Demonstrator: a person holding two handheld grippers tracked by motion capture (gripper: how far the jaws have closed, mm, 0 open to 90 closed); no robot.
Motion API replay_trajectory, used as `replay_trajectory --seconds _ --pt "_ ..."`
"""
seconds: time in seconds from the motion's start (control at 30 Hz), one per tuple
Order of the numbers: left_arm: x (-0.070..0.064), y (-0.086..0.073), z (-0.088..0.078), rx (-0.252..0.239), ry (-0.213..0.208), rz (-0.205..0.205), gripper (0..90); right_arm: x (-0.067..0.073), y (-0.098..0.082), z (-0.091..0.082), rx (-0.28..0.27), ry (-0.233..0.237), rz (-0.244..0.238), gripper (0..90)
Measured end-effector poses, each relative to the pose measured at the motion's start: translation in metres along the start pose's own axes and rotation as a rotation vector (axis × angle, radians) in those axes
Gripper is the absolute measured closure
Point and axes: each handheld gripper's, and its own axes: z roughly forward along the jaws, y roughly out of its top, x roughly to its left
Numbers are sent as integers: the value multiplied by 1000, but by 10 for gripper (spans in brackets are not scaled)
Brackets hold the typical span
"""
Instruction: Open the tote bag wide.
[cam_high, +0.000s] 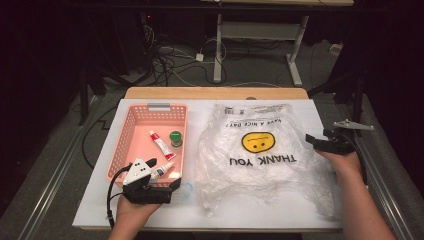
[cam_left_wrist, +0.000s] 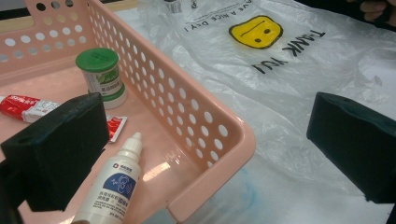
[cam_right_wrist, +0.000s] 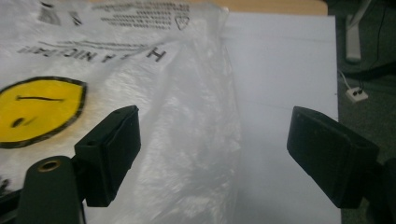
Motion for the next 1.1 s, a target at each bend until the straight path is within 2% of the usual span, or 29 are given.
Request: replay_trajectory --seconds 0.03,0.07,0.1,0.17,0.23,0.37,0.43,0.47,0.5,0.53,0.57,0.6,0.63,0.67,0.7,0.73,0.77,0.8,0.9,0.93,0.97,1.1 --pt "1 -1 0 1 -3 -2 0 -5 1 12 32 8 7 200" --pt "1 -1 1 1 -5 -3 0 -5 1 12 32 8 7 200" --pt "1 -1 1 0 -1 0 0 -8 3 23 69 11 1 200" --pt "0 -1 1 -1 6 13 0 -8 4 26 72 11 -4 208" --pt "-1 0 1 -3 11 23 0 -8 6 35 99 12 -9 213" --pt "-3 -1 2 2 12 28 0 -7 4 39 118 11 -21 238" --pt "-3 -1 3 6 9 34 0 -7 1 40 137 22 -26 299" --pt "-3 -1 3 5 9 35 0 -7 1 40 137 22 -26 299" --pt "-3 -1 3 6 9 34 0 -4 1 40 139 20 -45 360" --pt "-3 -1 3 5 9 32 0 -4 1 40 139 20 -45 360" --pt "-4 0 3 3 7 30 0 0 -1 40 142 -14 -84 421" --pt "-4 0 3 3 7 30 0 0 -1 40 142 -14 -84 421" --pt "-4 0 3 3 7 31 0 4 -2 40 138 -32 -110 517" --pt "-4 0 3 3 6 32 0 4 -3 39 135 -25 -113 565" --pt "-4 0 3 3 6 32 0 4 -3 39 135 -25 -113 565" --pt "-5 0 3 3 5 31 0 5 -4 38 132 -12 -122 640" --pt "-5 0 3 2 4 31 0 5 -4 38 132 -12 -122 640" --pt "-5 0 3 1 4 30 0 7 -4 37 130 -6 -128 716" --pt "-5 0 2 -2 4 33 0 7 -5 36 129 5 -128 853" --pt "-5 0 2 -2 4 33 0 7 -5 36 129 5 -128 853" --pt "-5 0 2 -1 4 34 0 7 -6 35 130 13 -127 894" --pt "-5 0 2 0 0 35 0 7 -6 34 127 37 -101 900"
